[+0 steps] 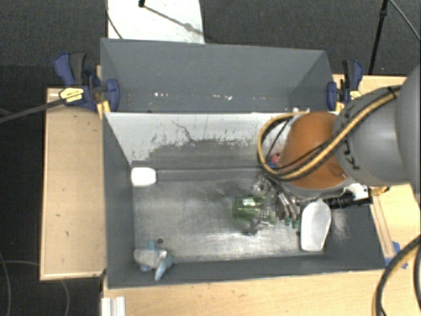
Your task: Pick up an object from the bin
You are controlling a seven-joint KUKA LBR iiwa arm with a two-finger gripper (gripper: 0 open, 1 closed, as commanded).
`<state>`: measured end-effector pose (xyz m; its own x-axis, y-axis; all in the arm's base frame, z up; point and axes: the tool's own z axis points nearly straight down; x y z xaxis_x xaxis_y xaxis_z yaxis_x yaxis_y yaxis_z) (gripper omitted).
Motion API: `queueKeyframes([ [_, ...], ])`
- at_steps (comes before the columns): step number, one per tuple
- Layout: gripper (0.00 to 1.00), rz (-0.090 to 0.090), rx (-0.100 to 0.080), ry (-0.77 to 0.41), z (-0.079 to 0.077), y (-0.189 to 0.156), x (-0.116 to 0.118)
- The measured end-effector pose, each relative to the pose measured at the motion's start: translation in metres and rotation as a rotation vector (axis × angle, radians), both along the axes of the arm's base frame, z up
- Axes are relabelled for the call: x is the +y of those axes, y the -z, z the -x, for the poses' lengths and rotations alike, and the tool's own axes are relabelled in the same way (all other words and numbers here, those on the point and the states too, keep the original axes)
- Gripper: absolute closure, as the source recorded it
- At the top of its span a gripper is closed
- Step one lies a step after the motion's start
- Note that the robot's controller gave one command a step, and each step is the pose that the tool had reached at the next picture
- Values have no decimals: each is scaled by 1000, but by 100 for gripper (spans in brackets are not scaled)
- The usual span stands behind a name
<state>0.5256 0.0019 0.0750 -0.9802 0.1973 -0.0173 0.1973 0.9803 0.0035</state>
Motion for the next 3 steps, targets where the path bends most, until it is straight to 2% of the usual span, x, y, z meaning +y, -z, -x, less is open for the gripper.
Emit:
queueKeyframes([
  [2,100,-1,19,0,3,-17,0],
  [3,100,-1,14,0,2,-30,0],
])
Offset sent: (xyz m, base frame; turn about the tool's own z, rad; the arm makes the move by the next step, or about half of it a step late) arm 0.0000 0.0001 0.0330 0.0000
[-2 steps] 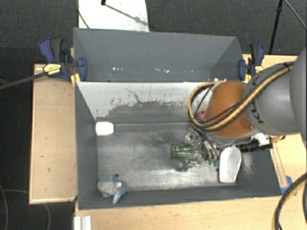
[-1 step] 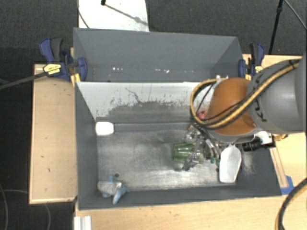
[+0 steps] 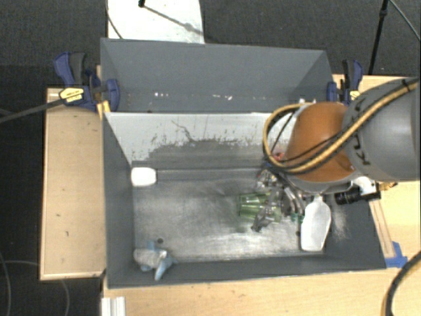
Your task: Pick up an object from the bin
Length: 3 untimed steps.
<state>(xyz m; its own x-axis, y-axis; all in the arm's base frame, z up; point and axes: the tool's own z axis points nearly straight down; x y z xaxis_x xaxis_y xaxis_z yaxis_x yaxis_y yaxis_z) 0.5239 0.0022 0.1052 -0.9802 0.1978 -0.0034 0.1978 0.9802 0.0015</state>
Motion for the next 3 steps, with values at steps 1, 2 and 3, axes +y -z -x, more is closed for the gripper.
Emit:
queueKeyframes([
  [1,100,0,-2,0,-1,-6,0],
  [2,100,0,1,0,0,-11,0],
  [3,100,0,7,0,1,-23,0],
])
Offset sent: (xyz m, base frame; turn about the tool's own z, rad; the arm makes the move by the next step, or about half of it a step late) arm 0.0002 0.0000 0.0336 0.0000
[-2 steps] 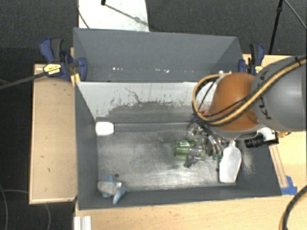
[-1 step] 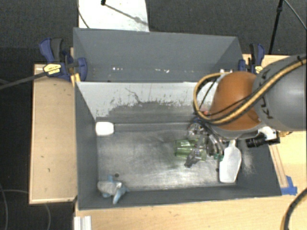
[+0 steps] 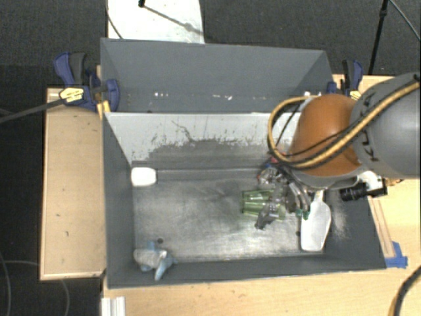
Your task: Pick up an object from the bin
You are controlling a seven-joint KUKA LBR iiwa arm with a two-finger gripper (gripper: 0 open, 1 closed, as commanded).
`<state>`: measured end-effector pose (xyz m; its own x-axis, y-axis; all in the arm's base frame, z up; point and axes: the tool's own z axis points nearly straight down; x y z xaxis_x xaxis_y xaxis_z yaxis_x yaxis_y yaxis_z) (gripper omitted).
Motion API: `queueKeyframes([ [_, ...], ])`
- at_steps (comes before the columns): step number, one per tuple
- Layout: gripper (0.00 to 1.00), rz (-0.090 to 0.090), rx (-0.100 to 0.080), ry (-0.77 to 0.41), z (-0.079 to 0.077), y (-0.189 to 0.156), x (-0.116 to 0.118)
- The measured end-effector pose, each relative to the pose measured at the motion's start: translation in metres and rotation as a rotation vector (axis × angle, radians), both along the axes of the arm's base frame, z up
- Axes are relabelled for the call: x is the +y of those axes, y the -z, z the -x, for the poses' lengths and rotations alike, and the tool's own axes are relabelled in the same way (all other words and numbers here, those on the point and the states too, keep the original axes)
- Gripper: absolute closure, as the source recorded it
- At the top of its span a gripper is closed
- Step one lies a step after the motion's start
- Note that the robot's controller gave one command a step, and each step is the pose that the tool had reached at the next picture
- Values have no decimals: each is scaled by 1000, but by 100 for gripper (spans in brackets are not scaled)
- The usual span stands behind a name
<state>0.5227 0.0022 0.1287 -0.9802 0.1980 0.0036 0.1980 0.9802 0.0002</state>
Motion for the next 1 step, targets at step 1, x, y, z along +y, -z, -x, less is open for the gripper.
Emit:
queueKeyframes([
  [1,100,0,-2,0,0,-17,0],
])
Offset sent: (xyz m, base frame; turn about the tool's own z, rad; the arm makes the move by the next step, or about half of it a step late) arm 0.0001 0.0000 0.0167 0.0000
